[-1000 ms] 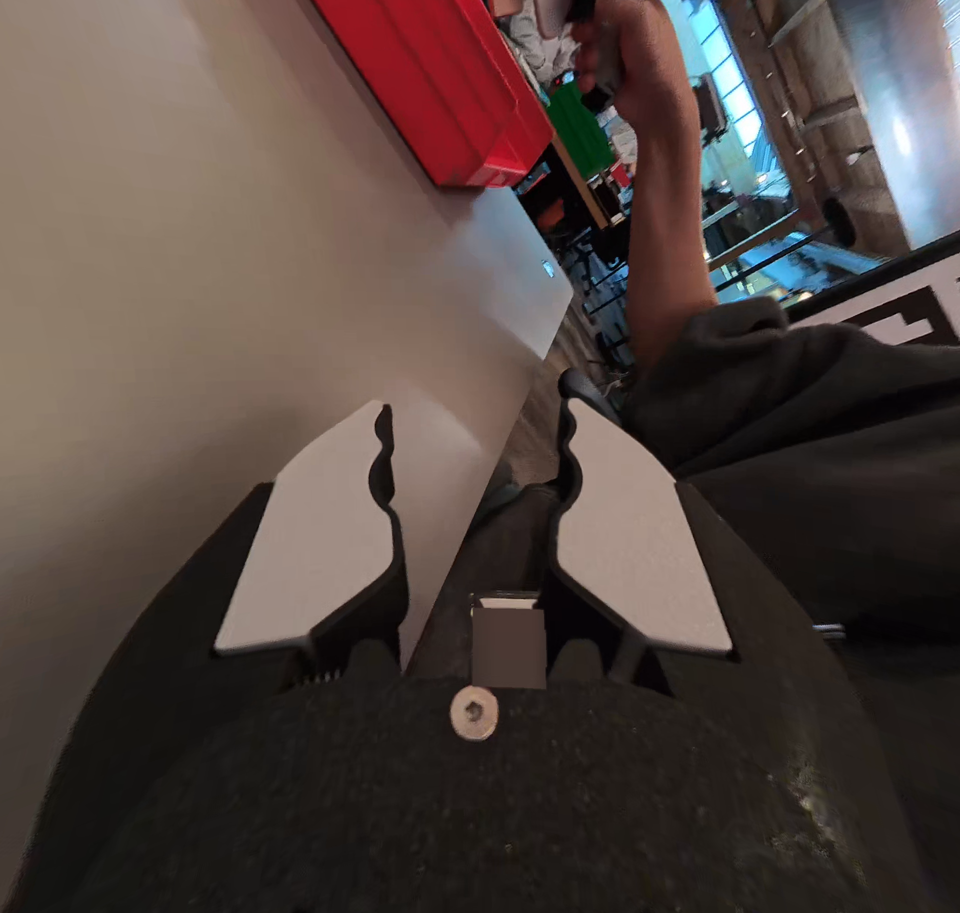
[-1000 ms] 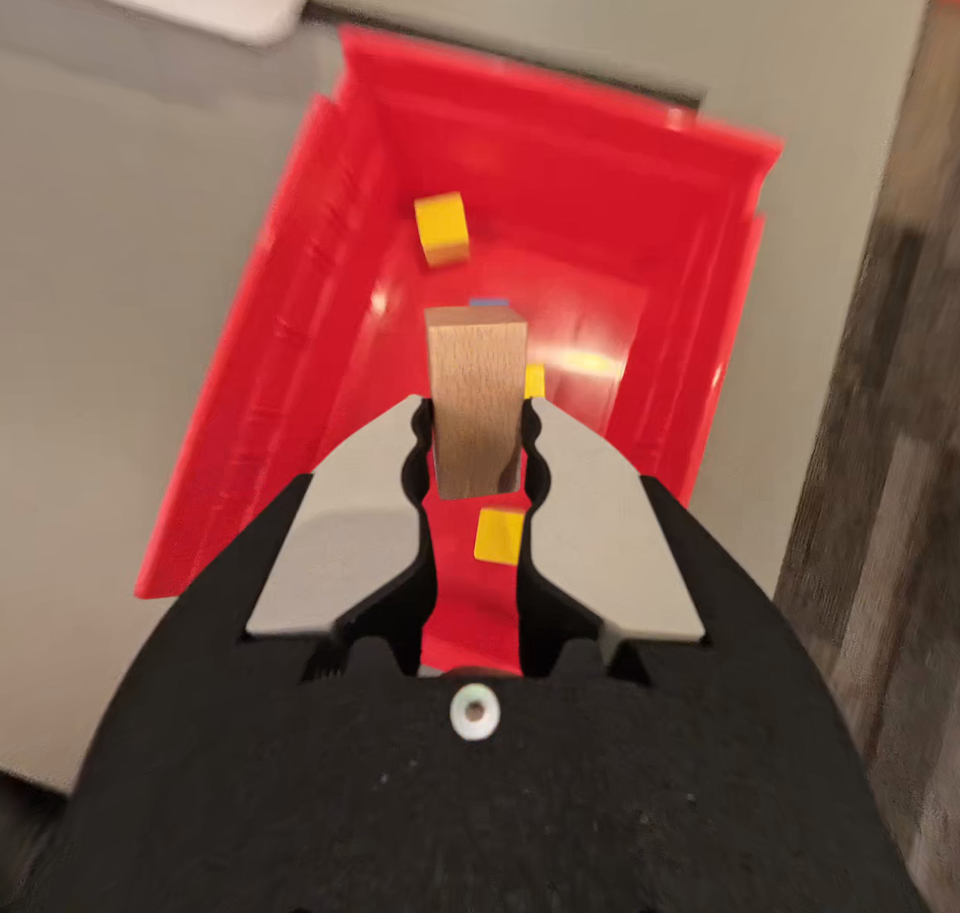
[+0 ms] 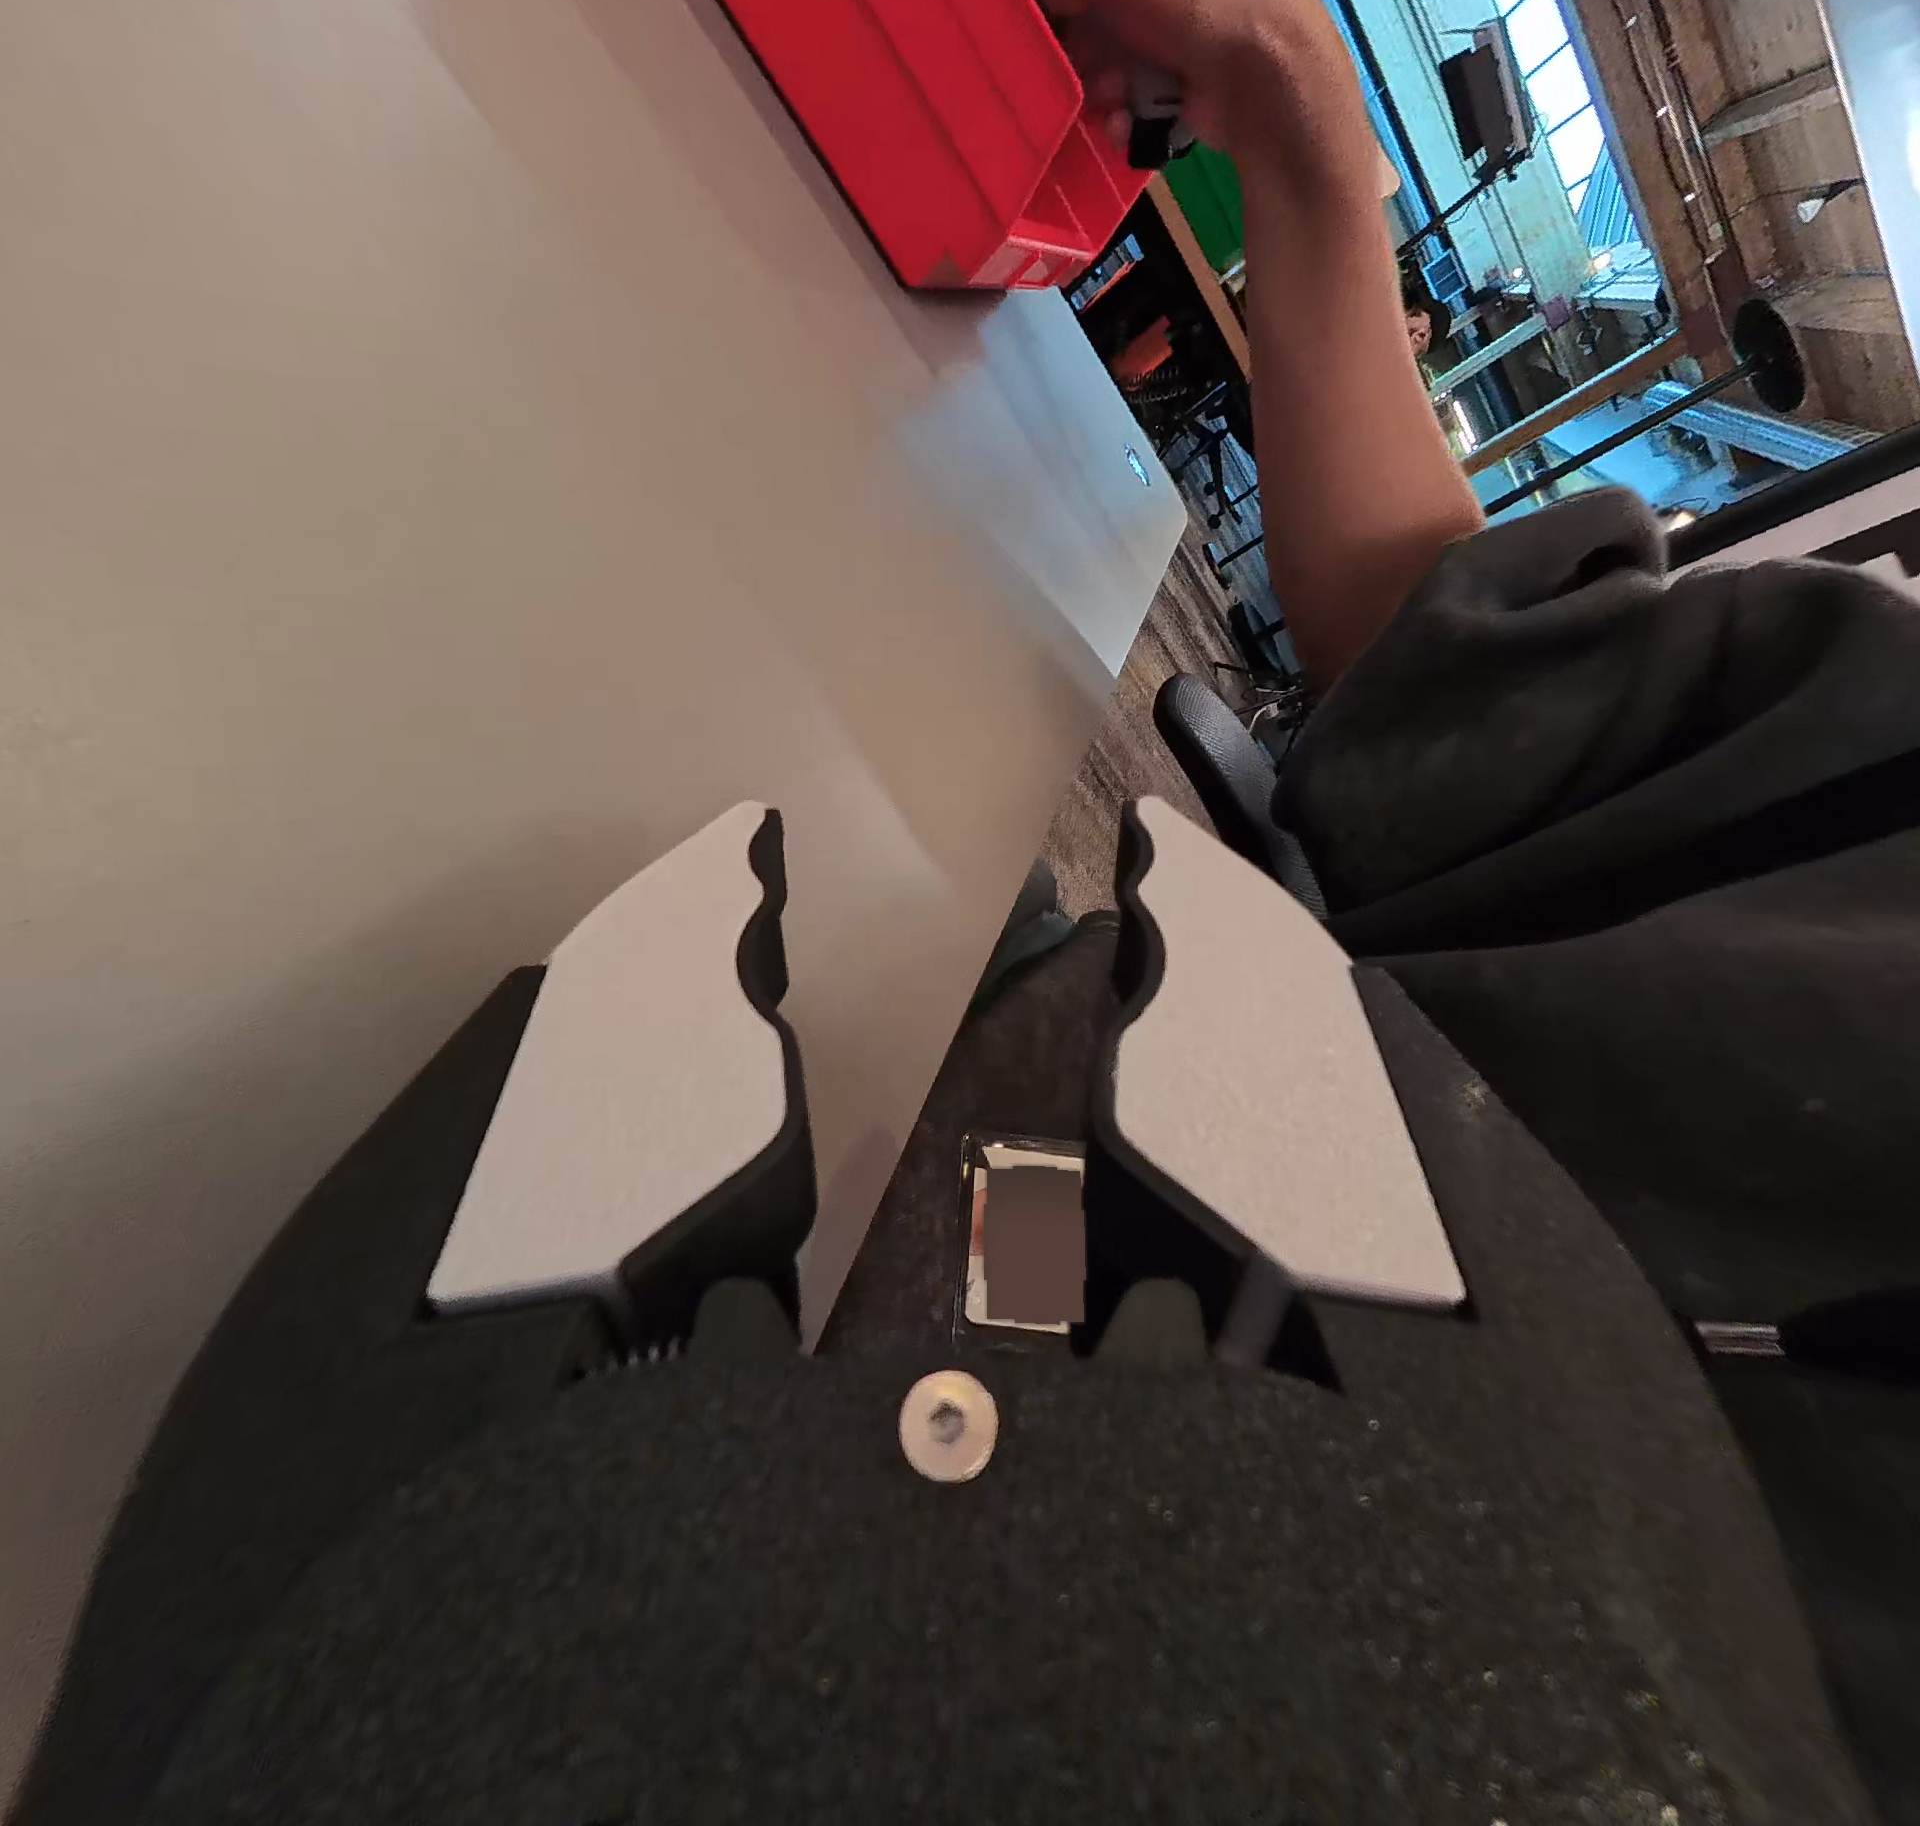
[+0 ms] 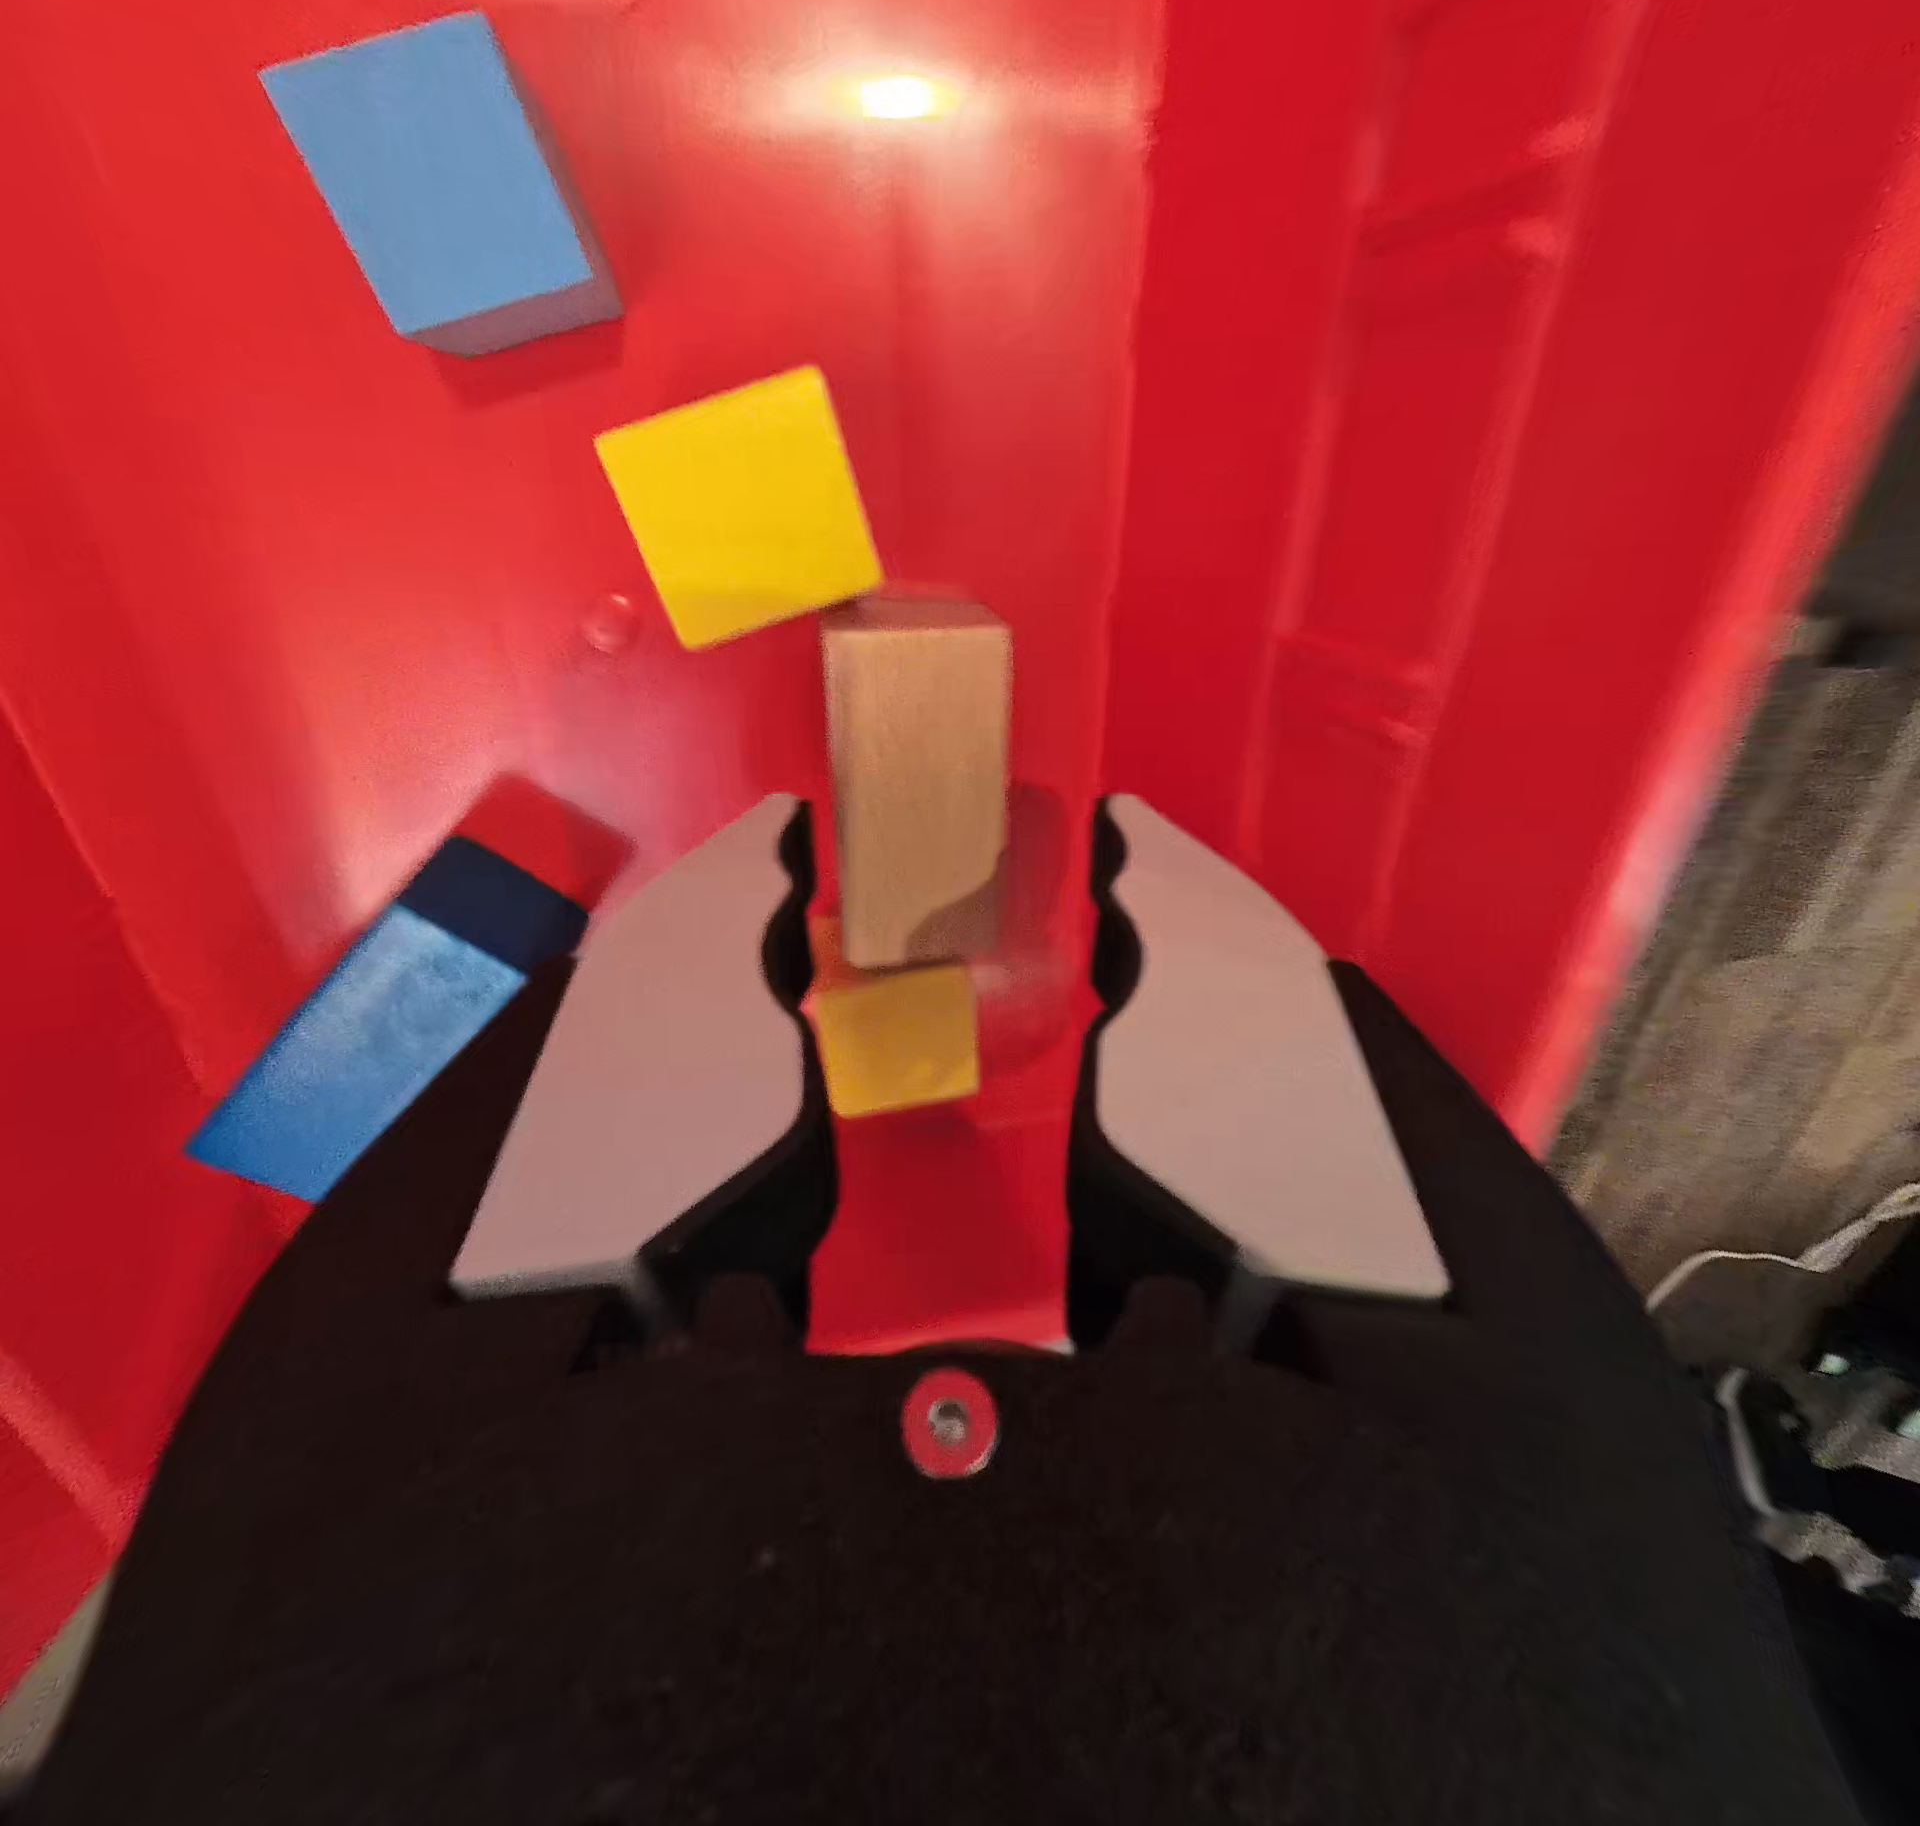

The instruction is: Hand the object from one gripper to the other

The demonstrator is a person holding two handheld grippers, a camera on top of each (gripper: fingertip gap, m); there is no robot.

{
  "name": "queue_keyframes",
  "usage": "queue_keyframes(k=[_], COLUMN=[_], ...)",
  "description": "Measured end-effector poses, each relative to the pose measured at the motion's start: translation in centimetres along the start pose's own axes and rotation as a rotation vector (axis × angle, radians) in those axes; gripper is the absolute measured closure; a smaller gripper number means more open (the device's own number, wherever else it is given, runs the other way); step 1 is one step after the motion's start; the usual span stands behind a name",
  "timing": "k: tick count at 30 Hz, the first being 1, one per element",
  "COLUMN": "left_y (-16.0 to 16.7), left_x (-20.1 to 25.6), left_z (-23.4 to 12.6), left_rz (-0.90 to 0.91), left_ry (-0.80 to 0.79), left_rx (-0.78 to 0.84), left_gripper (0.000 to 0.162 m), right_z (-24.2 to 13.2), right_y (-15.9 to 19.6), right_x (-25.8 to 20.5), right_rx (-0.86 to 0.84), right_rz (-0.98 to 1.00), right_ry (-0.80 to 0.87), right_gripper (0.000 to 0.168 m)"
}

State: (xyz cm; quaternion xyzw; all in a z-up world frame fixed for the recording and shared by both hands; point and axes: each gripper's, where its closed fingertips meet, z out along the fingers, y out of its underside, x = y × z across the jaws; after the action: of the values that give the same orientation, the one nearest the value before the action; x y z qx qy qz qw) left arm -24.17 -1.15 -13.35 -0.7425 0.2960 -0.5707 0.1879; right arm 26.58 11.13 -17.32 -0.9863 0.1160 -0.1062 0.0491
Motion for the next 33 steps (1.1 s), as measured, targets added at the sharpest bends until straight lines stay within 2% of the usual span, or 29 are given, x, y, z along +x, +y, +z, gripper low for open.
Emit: queue_keyframes(k=[1, 4, 6, 8, 11, 14, 19, 22, 24, 26, 30, 31, 33], left_y=[-0.1, -0.3, -0.7, -1.1, -2.3, -2.6, -3.2, -6.6, -9.2, -11.0, -13.4, -13.8, -14.2], left_x=[0.0, -0.4, -0.8, -0.9, 0.0, -1.1, -2.2, -1.3, -2.2, -4.7, -11.7, -13.4, -16.2], left_z=[-0.1, -0.5, -0.7, -0.9, -1.4, -1.9, -3.0, -6.3, -9.6, -13.1, -18.5, -19.1, -18.8], left_rz=[0.001, 0.018, 0.038, 0.056, 0.010, 0.026, 0.150, 0.253, 0.241, 0.176, 0.086, 0.055, -0.046], left_ry=[0.000, -0.029, -0.053, -0.066, 0.002, -0.062, -0.237, -0.391, -0.555, -0.747, -1.127, -1.184, -1.192], left_rx=[0.006, 0.021, 0.039, 0.060, 0.133, 0.154, 0.128, 0.174, 0.161, 0.080, -0.127, -0.173, -0.244], left_gripper=[0.102, 0.101, 0.101, 0.101, 0.095, 0.094, 0.094, 0.095, 0.091, 0.084, 0.083, 0.083, 0.080], right_z=[-1.3, -7.3, -11.9, -16.2, -19.4, -17.1, -11.8, -11.7, -11.7, -11.3, -10.9, -10.9, -11.2], right_y=[0.0, -0.6, -0.8, -0.2, 4.3, 9.2, 13.7, 14.5, 14.3, 14.3, 14.8, 14.9, 15.0], right_x=[0.7, 1.0, -0.4, -4.6, -12.8, -16.4, -17.3, -16.9, -15.9, -15.6, -16.3, -16.5, -16.7], right_rx=[0.038, 0.266, 0.488, 0.751, 1.039, 1.099, 1.153, 1.126, 1.151, 1.140, 1.101, 1.099, 1.108], right_rz=[0.002, 0.038, 0.013, -0.101, -0.253, -0.231, -0.085, -0.063, -0.049, -0.035, -0.042, -0.047, -0.067], right_ry=[0.029, -0.007, -0.072, -0.230, -0.596, -0.733, -0.690, -0.741, -0.720, -0.722, -0.771, -0.773, -0.775], right_gripper=[0.107, 0.116, 0.117, 0.118, 0.113, 0.108, 0.109, 0.110, 0.112, 0.112, 0.115, 0.115, 0.115])
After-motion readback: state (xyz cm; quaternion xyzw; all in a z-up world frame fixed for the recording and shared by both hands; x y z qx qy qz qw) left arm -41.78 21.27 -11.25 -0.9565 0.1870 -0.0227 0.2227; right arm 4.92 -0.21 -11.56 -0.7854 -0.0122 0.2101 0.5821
